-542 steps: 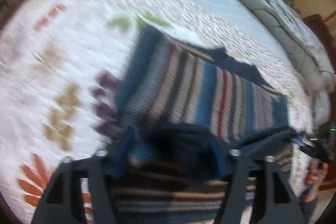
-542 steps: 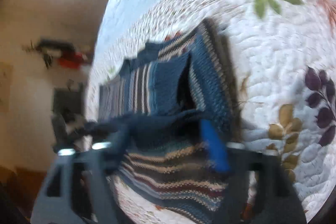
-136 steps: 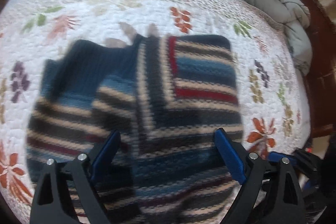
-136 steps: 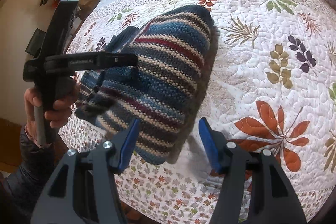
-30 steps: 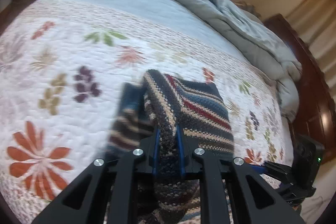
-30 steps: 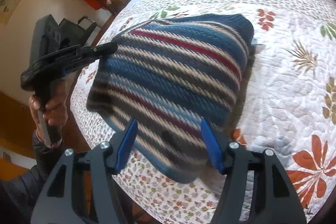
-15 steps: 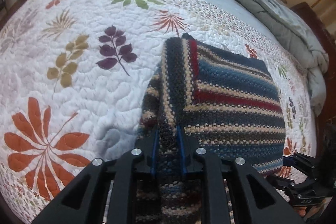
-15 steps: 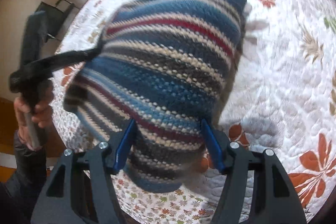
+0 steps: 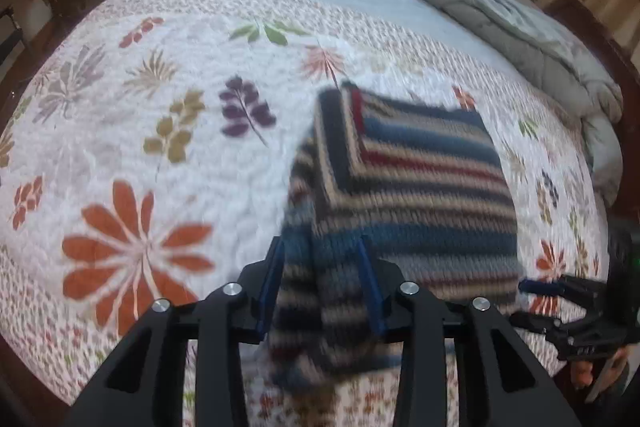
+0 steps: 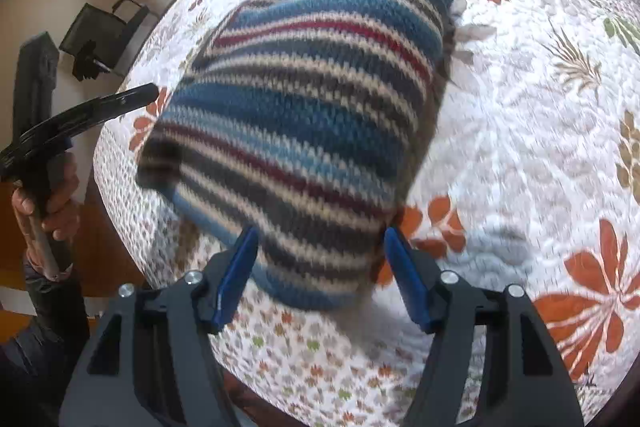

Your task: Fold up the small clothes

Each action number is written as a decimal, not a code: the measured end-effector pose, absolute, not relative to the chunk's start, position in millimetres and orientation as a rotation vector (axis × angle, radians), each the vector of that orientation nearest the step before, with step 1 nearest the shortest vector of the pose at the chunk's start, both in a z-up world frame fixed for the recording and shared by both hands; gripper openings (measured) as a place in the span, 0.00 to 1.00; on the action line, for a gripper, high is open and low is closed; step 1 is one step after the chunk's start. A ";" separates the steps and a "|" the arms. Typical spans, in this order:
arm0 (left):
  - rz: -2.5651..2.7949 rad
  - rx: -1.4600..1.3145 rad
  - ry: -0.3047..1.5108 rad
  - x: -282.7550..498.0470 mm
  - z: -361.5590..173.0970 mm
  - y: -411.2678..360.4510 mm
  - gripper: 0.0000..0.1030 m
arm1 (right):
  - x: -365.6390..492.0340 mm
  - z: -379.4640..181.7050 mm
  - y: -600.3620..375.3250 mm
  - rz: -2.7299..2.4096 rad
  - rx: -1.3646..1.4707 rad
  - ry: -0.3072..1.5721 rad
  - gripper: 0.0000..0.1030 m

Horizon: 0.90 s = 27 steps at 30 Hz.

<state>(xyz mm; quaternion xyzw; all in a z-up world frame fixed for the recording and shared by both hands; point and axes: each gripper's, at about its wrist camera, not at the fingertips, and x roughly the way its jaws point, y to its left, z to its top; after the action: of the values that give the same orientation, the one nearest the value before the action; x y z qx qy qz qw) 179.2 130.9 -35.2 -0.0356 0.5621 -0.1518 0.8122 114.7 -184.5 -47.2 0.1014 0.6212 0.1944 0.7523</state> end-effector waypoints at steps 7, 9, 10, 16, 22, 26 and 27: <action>-0.340 -0.090 1.255 154.7 -55.6 131.5 0.49 | 101.4 -59.6 -189.3 0.471 0.310 1.389 0.71; -0.364 -0.103 1.277 155.8 -65.8 130.4 0.56 | 104.7 -70.4 -190.3 0.473 0.338 1.410 0.71; -0.352 -0.090 1.283 157.5 -71.7 129.1 0.57 | 106.4 -76.1 -190.8 0.488 0.364 1.422 0.69; -0.323 -0.090 1.311 164.0 -91.4 124.9 0.59 | 109.3 -93.7 -188.3 0.507 0.417 1.457 0.30; -0.323 -0.089 1.322 159.2 -86.3 119.7 0.56 | 99.2 -63.3 -183.4 0.485 0.282 1.395 0.22; -0.324 -0.042 1.326 155.5 -90.7 106.7 0.57 | 90.6 -65.7 -187.1 0.450 0.244 1.417 0.22; -0.320 -0.026 1.326 155.3 -93.0 103.5 0.58 | 92.2 -71.8 -186.7 0.442 0.244 1.434 0.22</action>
<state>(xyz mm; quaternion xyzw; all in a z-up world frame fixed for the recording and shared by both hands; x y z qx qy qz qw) 155.3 103.5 -93.0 -0.0118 0.6129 -0.1477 0.7761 92.2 -186.7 -71.8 0.1106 0.6500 0.2001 0.7247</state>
